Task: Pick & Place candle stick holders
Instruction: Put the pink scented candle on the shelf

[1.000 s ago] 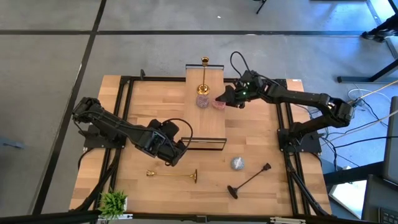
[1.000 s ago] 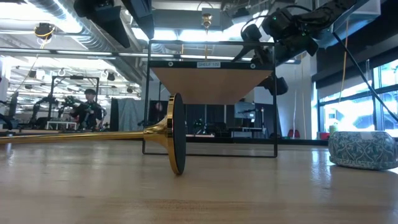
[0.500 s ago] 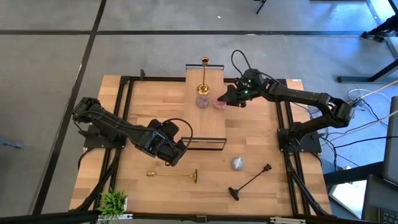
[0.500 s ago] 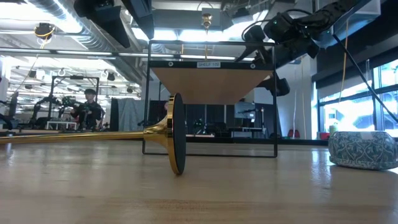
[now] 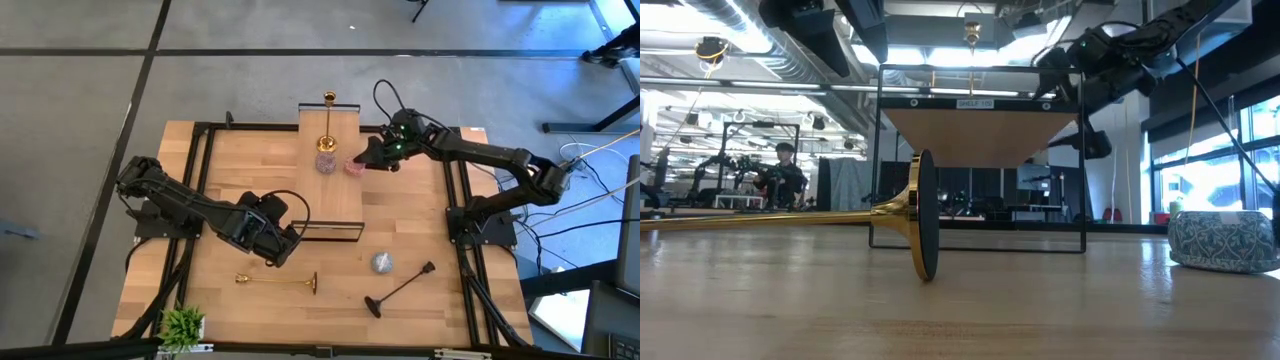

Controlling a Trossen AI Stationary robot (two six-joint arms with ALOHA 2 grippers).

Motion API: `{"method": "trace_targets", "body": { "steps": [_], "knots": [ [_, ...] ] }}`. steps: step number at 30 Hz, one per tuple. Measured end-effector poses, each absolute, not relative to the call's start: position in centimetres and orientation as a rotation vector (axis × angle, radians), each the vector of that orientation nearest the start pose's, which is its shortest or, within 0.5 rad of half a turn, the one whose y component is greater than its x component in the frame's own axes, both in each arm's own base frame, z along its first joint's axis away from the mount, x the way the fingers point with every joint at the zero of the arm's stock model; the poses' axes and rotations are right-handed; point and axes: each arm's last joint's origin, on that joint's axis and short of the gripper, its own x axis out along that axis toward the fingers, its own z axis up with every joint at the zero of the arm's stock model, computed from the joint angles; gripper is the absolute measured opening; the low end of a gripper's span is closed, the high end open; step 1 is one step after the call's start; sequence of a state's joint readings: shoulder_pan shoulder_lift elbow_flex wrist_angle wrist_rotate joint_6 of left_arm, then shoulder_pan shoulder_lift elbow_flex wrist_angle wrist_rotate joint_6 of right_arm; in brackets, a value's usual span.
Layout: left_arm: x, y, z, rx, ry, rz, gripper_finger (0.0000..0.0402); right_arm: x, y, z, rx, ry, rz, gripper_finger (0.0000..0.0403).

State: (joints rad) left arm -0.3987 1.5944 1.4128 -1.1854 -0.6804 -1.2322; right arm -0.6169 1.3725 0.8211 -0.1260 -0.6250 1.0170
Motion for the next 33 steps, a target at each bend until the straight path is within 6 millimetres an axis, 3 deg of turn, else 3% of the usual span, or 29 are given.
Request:
{"method": "trace_targets", "body": {
  "steps": [10, 25, 33],
  "knots": [
    [28.0, -9.8, 29.4, -0.375, 0.813, 0.855, 0.0335, 22.8, -15.3, 22.6, 1.367, 0.555, -0.312, 0.0336],
    [28.0, -9.8, 29.4, -0.356, 0.816, 0.850, 0.0335, 22.3, -15.2, 24.5, 1.336, 0.454, -0.280, 0.0336],
    [28.0, -9.9, 29.4, -0.362, 0.816, 0.849, 0.0335, 20.3, -15.0, 27.0, 1.336, 0.369, -0.242, 0.0336]
  ]
}}
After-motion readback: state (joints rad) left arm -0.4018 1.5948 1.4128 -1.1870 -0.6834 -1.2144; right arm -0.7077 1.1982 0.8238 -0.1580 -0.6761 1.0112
